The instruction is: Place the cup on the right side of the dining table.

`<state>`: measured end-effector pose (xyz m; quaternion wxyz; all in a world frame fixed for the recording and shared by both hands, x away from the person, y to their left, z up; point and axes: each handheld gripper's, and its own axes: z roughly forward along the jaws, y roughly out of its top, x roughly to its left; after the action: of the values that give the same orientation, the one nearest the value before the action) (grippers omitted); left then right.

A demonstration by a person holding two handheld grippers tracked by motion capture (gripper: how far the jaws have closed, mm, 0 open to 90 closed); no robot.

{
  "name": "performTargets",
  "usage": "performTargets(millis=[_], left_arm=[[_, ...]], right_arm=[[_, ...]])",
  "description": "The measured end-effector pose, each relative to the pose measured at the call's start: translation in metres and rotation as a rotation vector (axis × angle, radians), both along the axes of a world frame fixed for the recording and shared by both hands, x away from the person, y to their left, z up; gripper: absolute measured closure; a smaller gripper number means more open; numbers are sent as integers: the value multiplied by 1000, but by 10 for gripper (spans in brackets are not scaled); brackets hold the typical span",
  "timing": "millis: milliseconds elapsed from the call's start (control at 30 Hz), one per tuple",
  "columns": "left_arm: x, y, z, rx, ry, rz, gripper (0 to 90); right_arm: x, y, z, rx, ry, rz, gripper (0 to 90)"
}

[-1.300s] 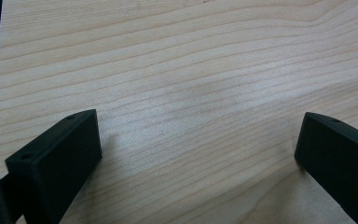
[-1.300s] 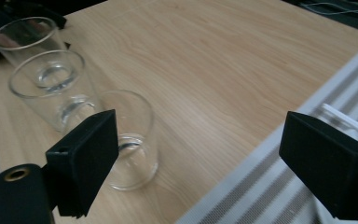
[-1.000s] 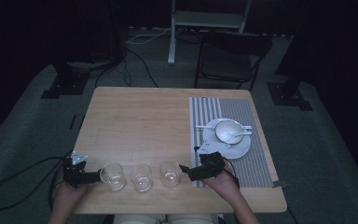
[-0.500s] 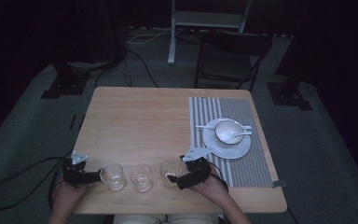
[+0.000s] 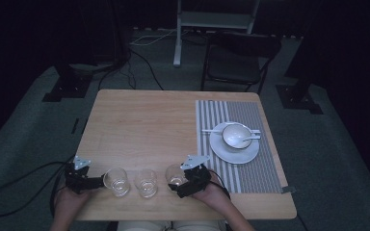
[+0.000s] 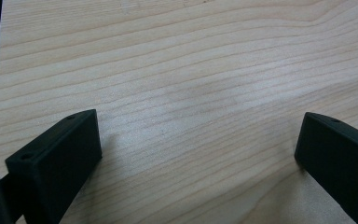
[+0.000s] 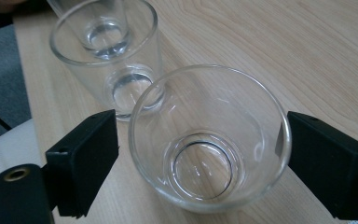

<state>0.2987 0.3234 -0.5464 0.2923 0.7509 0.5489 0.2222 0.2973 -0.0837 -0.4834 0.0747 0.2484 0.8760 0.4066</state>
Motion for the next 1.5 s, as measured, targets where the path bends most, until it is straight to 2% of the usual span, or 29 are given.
performTargets(millis=[267, 367, 533, 900, 1067, 1500], left_arm=[[0, 0, 0, 0, 0, 0, 8], [0, 0, 0, 0, 0, 0, 8], [0, 0, 0, 0, 0, 0, 8], [0, 0, 0, 1, 0, -4, 8], [0, 0, 0, 1, 0, -4, 8], [0, 0, 0, 1, 1, -4, 8]], right_arm=[[4, 9, -7, -33, 4, -4, 114], [4, 13, -8, -47, -7, -9, 143], [5, 16, -8, -59, -24, -30, 175], [7, 18, -4, -87, -18, -15, 178], [6, 16, -1, -76, -41, -33, 178], [15, 10, 12, -61, -38, -57, 178]])
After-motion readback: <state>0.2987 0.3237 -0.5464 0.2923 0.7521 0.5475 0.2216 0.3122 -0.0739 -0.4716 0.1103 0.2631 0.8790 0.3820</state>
